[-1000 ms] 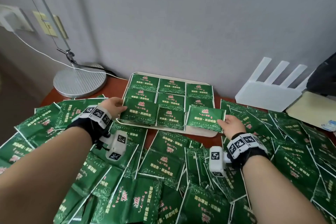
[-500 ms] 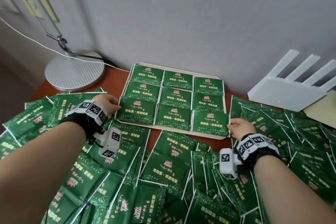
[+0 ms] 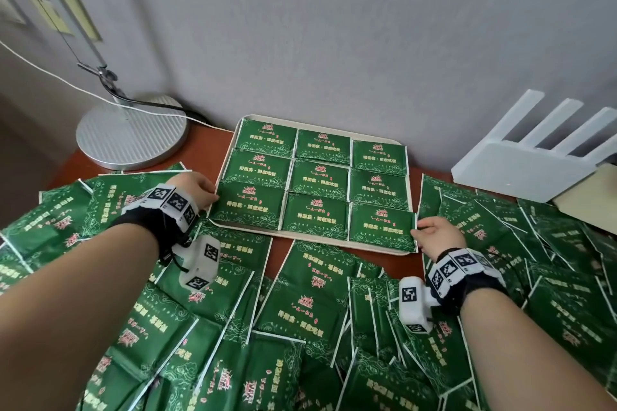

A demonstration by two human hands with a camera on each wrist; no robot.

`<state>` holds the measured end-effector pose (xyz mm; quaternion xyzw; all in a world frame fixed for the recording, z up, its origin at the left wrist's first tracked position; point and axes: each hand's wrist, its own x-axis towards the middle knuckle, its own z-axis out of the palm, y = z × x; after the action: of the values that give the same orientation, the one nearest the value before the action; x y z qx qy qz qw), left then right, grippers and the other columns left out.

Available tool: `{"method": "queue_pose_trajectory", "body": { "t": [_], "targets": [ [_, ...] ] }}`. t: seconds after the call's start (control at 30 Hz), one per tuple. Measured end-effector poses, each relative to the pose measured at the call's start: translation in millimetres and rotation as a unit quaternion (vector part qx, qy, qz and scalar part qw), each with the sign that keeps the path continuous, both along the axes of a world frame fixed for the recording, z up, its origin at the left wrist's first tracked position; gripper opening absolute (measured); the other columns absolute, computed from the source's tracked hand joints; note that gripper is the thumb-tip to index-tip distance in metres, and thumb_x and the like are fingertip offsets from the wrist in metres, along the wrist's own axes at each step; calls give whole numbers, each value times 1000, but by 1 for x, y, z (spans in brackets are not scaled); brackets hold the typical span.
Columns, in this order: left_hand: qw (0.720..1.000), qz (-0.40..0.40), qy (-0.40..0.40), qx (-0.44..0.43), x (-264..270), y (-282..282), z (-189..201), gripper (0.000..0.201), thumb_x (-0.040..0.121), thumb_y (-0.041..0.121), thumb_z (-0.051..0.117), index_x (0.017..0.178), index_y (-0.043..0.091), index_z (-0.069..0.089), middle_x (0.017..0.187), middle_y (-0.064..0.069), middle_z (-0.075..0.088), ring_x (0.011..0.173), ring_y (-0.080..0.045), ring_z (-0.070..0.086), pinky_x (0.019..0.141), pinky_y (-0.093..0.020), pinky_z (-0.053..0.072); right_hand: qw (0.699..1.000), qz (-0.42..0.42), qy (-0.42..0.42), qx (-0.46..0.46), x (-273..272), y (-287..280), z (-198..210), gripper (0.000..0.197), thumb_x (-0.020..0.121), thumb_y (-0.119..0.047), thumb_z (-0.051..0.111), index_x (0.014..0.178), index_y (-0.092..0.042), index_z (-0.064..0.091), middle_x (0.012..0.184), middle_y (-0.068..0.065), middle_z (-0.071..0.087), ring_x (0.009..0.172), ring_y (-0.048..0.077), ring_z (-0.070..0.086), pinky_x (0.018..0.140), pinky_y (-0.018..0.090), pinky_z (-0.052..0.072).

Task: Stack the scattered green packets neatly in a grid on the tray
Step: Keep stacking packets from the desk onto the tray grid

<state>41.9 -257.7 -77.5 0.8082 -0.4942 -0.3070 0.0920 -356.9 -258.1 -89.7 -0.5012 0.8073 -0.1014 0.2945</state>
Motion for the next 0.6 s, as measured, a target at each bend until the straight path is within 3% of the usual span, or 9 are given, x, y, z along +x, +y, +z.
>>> {"method": "queue_pose_trajectory", "body": {
  "t": [0.1,0.27,0.47,0.6],
  "targets": [
    [1000,7,0,1,3,0,0,5,83,13,66,87,11,64,77,-7,63,73,-21,59,75,-29,50,1000,8,7,5,2,1,4,27,88,-19,60,113,-10,57,109,9,65,87,23,58,75,24,41],
    [999,14,-28,-26,7,13,12,22,84,20,64,105,14,61,97,-3,62,83,-20,58,77,-29,48,999,43,5,-20,7,9,24,32,89,-19,57,119,-9,54,113,11,62,101,27,58,84,30,43],
    [998,-36,-47,-19,13,71,37,27,87,21,60,112,12,60,108,-4,63,95,-20,57,87,-28,44,980,199,16,0,33,48,58,25,92,-23,53,116,-17,58,120,2,60,108,19,55,90,25,40],
    [994,-73,-81,-21,19,129,49,35,86,28,61,119,17,57,121,-1,59,103,-17,57,90,-27,46,958,283,47,3,50,79,71,25,90,-29,55,114,-22,57,118,-4,61,100,12,57,92,27,45]
  ]
}}
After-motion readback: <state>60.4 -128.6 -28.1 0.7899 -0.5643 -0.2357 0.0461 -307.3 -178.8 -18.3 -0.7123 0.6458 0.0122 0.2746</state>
